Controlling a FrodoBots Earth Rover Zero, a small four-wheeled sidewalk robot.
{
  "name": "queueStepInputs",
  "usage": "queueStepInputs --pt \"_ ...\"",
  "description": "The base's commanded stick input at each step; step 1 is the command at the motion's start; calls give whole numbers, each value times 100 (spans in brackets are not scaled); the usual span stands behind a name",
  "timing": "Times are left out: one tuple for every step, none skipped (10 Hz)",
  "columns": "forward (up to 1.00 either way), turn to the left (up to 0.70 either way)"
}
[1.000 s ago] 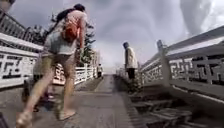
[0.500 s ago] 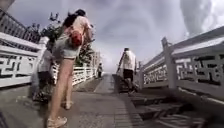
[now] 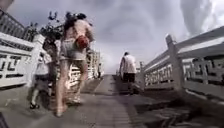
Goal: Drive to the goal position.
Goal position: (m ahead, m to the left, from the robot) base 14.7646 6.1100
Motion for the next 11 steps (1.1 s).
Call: queueStepInputs --pt "45 21" --pt "45 9" --pt "45 0" --pt "45 0" --pt "45 0" --pt "45 0" --pt "45 0" --pt "45 0" --pt "45 0" --pt "45 0" --pt "45 0"
